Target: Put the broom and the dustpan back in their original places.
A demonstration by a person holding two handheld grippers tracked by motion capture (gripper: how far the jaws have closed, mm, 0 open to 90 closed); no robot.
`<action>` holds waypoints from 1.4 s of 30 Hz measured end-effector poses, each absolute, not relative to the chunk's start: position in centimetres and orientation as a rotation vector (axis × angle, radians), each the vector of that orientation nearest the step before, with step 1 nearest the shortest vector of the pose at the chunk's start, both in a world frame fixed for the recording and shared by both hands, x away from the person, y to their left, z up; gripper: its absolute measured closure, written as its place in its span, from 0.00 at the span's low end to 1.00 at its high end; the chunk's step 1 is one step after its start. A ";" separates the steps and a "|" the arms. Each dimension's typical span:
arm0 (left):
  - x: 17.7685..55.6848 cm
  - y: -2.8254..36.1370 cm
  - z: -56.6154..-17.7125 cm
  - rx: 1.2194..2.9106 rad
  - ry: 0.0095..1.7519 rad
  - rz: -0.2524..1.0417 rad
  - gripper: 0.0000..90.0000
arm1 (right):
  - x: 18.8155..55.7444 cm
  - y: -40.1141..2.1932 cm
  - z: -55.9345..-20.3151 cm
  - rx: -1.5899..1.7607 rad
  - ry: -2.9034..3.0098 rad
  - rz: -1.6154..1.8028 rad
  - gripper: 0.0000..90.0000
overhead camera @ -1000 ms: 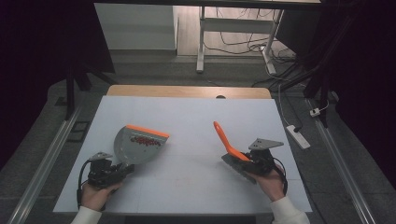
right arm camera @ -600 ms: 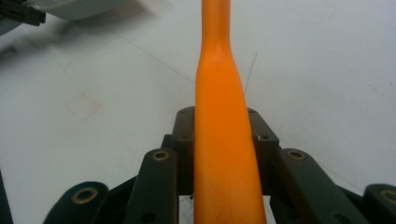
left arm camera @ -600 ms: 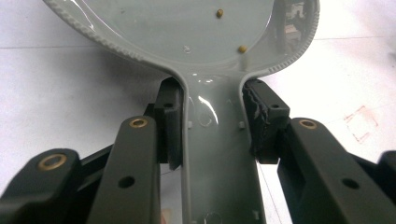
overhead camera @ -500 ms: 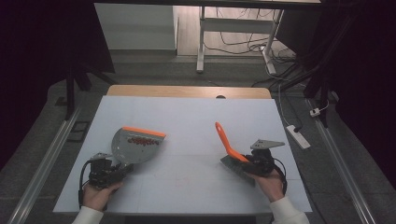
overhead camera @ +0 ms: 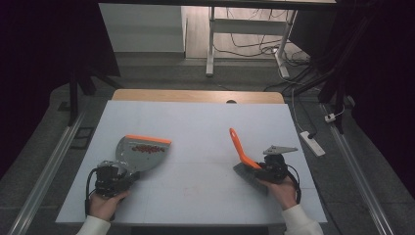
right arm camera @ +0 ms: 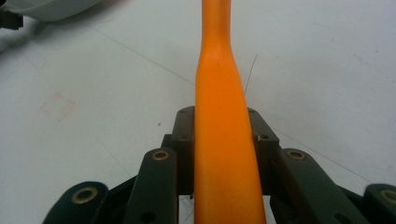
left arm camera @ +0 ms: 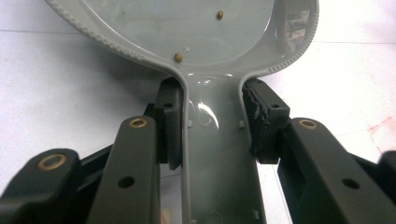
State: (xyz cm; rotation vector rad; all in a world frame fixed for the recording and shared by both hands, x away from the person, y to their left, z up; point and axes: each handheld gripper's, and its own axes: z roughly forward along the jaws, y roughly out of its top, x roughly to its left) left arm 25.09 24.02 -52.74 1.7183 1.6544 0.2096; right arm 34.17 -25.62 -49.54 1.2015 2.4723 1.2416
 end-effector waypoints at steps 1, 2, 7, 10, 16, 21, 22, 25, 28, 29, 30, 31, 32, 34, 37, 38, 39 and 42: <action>25.1 24.0 -52.8 1.718 1.659 0.208 0.68 | 34.3 -25.7 -49.6 1.205 2.468 1.237 0.77; 25.2 24.0 -52.8 1.718 1.663 0.206 0.68 | 34.4 -25.8 -49.6 1.207 2.462 1.228 0.77; 25.3 23.7 -53.1 1.725 1.679 0.209 0.68 | 34.9 -26.0 -49.9 1.221 2.447 1.186 0.72; 25.4 23.6 -53.1 1.731 1.680 0.207 0.68 | 35.3 -26.1 -50.1 1.219 2.447 1.159 0.67; 25.4 23.6 -53.2 1.740 1.675 0.193 0.63 | 35.9 -26.3 -50.5 1.241 2.431 1.085 0.57; 25.2 23.6 -53.0 1.754 1.655 0.205 0.48 | 36.3 -26.6 -50.7 1.268 2.431 1.079 0.53; 25.2 23.7 -53.0 1.759 1.650 0.208 0.46 | 36.3 -26.7 -50.7 1.273 2.431 1.072 0.51; 25.0 23.8 -52.8 1.772 1.636 0.228 0.42 | 36.5 -26.8 -50.9 1.293 2.423 1.052 0.50; 24.7 23.9 -52.4 1.789 1.615 0.246 0.39 | 36.7 -27.0 -50.9 1.320 2.424 1.052 0.48; 24.6 24.0 -52.3 1.791 1.609 0.255 0.38 | 36.7 -27.0 -51.0 1.326 2.422 1.048 0.47; 24.5 24.1 -52.1 1.795 1.604 0.268 0.38 | 36.7 -27.0 -51.0 1.329 2.420 1.033 0.46; 24.4 24.1 -52.0 1.801 1.601 0.281 0.38 | 36.7 -27.0 -51.0 1.328 2.414 1.024 0.46; 24.4 24.1 -51.9 1.807 1.595 0.292 0.37 | 36.7 -27.1 -51.0 1.319 2.408 1.013 0.46; 24.2 24.1 -51.7 1.819 1.587 0.309 0.37 | 36.6 -27.2 -50.9 1.318 2.397 1.024 0.46; 24.1 24.0 -51.5 1.840 1.572 0.329 0.36 | 36.5 -27.3 -50.7 1.314 2.386 1.035 0.46; 24.1 23.9 -51.4 1.845 1.563 0.338 0.36 | 36.5 -27.3 -50.6 1.311 2.379 1.042 0.46; 24.0 23.9 -51.2 1.854 1.554 0.352 0.36 | 36.4 -27.3 -50.5 1.301 2.372 1.049 0.46; 23.8 23.8 -50.8 1.871 1.519 0.382 0.36 | 36.1 -27.5 -50.0 1.279 2.358 1.075 0.47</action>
